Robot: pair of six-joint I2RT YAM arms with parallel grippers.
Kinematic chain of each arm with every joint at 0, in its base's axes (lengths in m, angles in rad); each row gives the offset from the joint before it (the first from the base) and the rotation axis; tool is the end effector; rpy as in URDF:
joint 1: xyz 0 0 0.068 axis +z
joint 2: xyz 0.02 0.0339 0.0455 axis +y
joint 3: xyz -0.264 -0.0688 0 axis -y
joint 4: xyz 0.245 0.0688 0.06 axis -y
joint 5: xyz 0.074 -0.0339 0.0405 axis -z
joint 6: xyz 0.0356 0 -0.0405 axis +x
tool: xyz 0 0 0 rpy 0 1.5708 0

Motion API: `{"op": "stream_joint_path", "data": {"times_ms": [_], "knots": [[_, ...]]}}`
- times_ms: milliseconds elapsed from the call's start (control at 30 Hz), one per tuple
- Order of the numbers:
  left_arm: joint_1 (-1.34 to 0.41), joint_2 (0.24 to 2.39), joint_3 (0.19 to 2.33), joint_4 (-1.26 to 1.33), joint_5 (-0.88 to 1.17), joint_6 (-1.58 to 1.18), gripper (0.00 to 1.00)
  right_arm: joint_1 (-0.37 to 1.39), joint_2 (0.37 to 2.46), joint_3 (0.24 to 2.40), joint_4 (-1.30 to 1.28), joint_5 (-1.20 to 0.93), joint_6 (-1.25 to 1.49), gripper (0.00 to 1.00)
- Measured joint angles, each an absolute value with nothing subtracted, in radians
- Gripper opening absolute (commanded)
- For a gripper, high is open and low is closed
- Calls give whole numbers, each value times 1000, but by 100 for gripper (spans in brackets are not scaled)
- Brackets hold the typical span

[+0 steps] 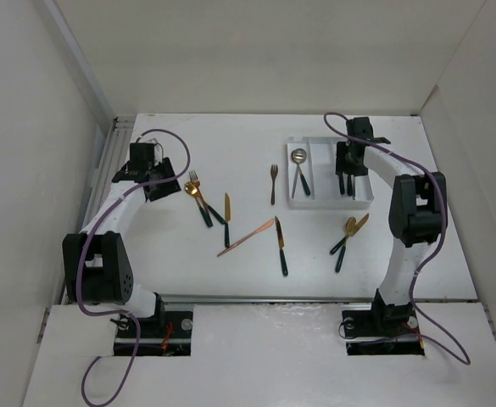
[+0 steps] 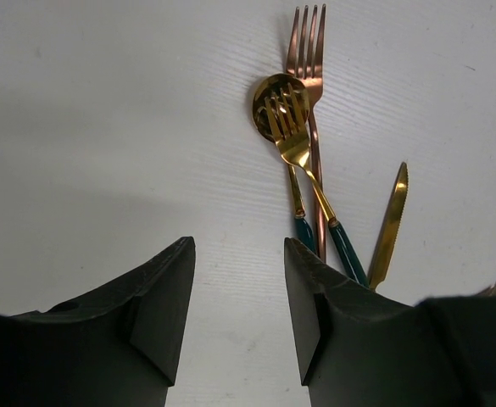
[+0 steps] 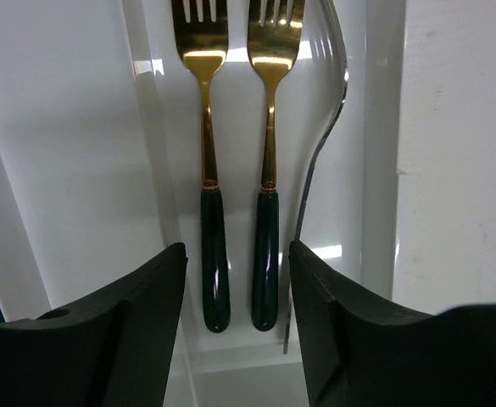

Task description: Sort the eating utensils into containers

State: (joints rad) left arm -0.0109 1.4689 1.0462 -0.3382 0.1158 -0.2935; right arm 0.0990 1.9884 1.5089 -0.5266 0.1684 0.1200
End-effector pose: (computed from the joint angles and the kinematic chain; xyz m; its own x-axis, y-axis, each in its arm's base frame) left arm 0.3203 -0.0076 0.2549 -0.6874 -0.2799 -0.6702 -0.1090 0.9521 -0.2858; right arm 0.4290 0.0366 0.2029 -0.8356 0.0356 -0.5483 0.0925 0.9928 -0.0765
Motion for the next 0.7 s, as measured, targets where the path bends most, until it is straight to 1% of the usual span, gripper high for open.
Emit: {"op": "stream_joint_path", "data": {"times_ms": [67,200,267,300,367,400,467,567,700], "knots": [[-11,1469,1041,-336,121,-294,44,99,1983,1510,-531,173,122,61],[-11,1469,1034,-333,129,-297,44,99,1923,1503,-543,193,162,61],[-11,1469,1034,-332,132,-298,44,99,1845,1470,-543,203,209,56],[-11,1469,1034,-333,133,-298,44,99,1792,1443,-546,207,245,51],[-11,1469,1034,-332,137,-298,44,101,1673,1368,-548,213,323,44],[-11,1469,1034,-332,138,-298,44,104,1576,1298,-556,217,389,41],[-11,1469,1034,-332,145,-301,44,110,1483,1214,-559,218,452,37],[-11,1469,1034,-332,157,-305,44,137,1368,1048,-579,202,566,34],[-11,1469,1034,-331,166,-308,44,224,1337,847,-622,161,699,34]]}}
